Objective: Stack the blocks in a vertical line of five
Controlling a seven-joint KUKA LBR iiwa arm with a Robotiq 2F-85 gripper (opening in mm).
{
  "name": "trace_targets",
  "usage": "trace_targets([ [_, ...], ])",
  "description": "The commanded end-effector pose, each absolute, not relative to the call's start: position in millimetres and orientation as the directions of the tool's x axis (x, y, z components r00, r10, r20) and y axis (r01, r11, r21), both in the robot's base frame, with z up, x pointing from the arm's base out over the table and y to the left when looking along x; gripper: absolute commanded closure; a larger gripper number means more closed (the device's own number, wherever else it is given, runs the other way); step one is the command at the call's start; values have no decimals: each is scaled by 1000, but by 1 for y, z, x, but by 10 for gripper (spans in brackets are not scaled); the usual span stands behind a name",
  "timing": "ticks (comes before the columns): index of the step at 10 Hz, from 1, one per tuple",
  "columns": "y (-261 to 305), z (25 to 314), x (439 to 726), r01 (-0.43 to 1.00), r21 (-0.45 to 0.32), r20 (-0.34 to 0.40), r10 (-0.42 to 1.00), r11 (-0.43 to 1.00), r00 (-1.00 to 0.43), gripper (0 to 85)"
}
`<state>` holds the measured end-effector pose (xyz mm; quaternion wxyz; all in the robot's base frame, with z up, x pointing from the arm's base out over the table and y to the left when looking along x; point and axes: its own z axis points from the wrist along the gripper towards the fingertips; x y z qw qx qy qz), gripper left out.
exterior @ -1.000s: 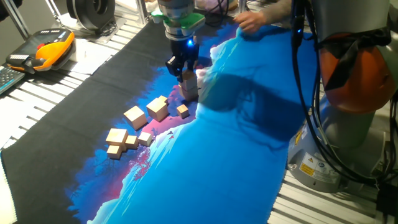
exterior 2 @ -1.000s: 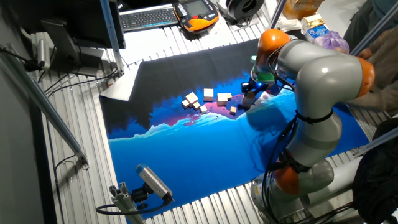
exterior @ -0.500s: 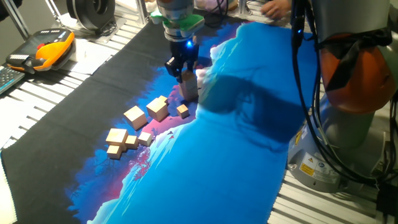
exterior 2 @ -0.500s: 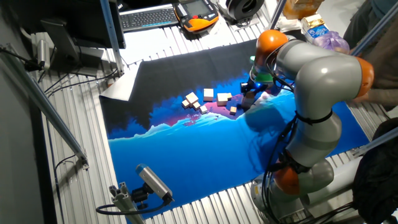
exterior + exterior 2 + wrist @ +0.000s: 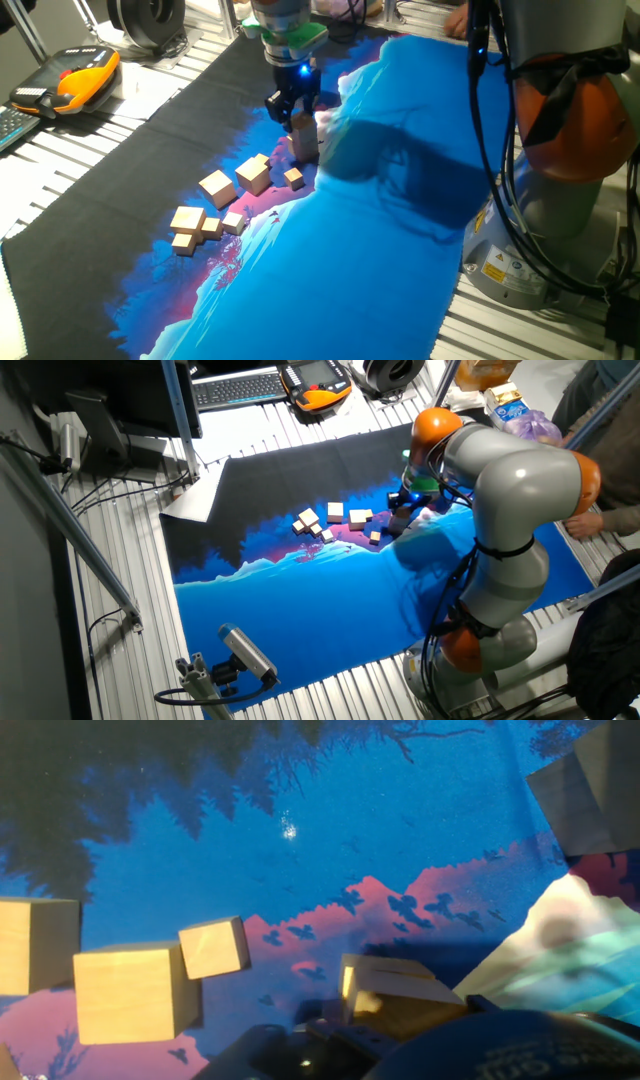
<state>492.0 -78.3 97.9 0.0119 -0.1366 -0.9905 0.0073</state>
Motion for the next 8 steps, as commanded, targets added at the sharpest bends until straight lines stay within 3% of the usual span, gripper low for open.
trace_targets([
  [1, -78, 98, 492, 273, -20, 21, 274, 962, -962, 170],
  [8, -76, 127, 483, 292, -40, 51, 294, 956, -954, 170],
])
